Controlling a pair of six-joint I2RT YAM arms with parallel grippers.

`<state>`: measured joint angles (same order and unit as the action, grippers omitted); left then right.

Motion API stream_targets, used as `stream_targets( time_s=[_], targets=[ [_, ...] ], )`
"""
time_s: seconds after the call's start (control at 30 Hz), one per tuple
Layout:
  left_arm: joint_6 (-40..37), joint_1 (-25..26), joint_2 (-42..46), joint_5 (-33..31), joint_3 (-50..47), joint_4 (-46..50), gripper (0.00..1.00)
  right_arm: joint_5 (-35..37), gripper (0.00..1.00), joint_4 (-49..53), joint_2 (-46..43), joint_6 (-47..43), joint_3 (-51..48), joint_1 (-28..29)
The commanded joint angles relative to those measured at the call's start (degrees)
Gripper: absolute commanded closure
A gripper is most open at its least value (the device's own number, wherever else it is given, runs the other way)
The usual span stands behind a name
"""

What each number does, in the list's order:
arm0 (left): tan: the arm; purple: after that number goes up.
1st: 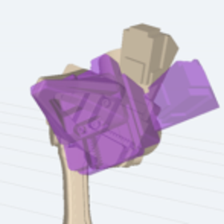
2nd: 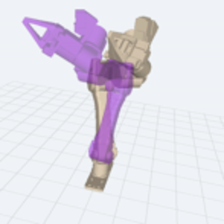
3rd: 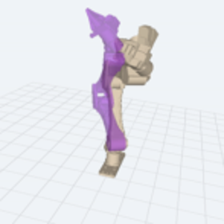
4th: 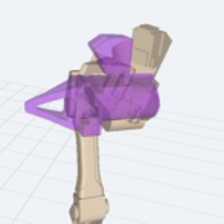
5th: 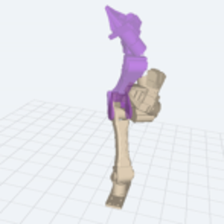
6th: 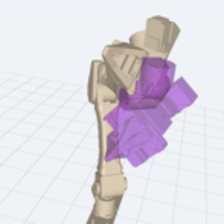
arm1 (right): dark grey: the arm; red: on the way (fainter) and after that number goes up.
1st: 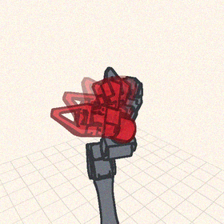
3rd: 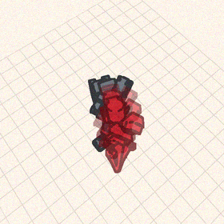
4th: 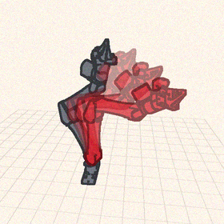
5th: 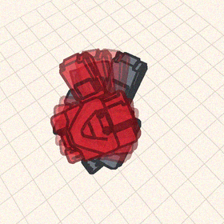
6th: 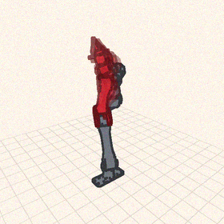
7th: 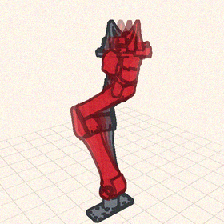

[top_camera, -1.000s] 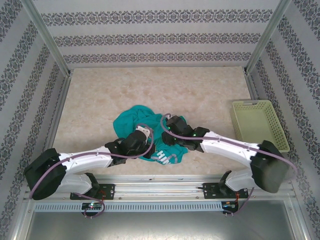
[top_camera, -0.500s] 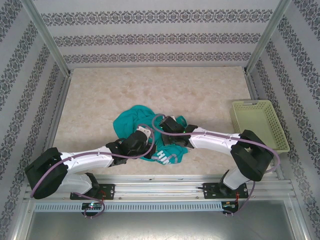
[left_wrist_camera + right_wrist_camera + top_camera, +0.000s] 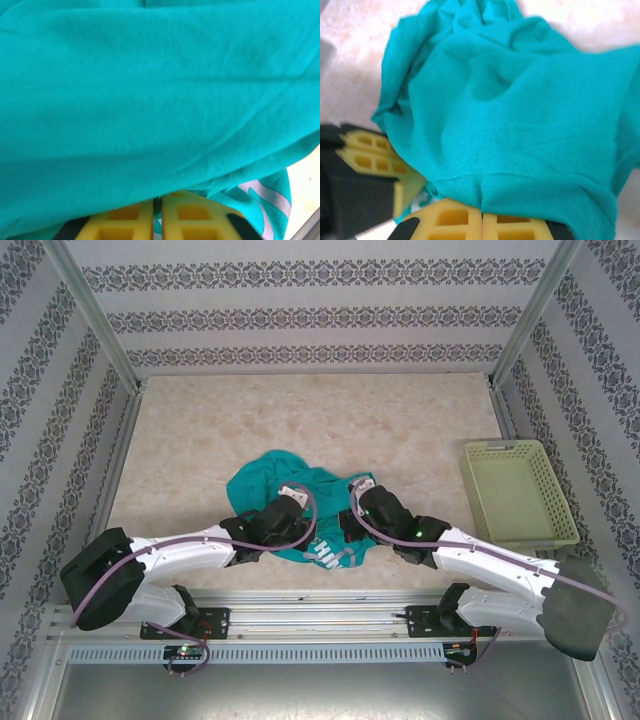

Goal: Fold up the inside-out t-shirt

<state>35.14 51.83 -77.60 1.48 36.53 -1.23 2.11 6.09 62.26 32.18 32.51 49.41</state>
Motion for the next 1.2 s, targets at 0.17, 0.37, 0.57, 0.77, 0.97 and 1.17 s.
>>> stream_targets(
  time_s=[0.17,0.37,0.57,0.77,0.97,1.17],
  targets=[
    [-7.64,5.52,0.64,-2.85,6.91,9.50,0.60,0.02,1.00,-6.76,-2.23,2.80,-6.50,0.59],
    [-8.89,5.82,-2.66,-6.79,10.53,10.94,0.42,-0.97,1.00,-8.08,-0.31,2.06,-4.84,0.60],
    [-3.61,-0.18,-10.12,-4.34,15.36,10.84,0.41,-1.66,1.00,-8.69,-0.16,1.56,-5.18,0.68],
    [-0.34,-5.81,-16.16,-1.91,19.20,10.69,0.58,-1.84,1.00,-9.67,-1.13,1.99,-7.12,0.69],
    [0.64,-8.68,-20.44,-0.07,21.56,11.70,0.66,-1.24,1.00,-10.28,-0.39,2.20,-8.78,0.69],
    [0.90,-8.77,-19.66,2.70,19.04,9.50,0.67,1.20,0.93,-10.02,0.30,2.73,-9.01,0.69]
  ],
)
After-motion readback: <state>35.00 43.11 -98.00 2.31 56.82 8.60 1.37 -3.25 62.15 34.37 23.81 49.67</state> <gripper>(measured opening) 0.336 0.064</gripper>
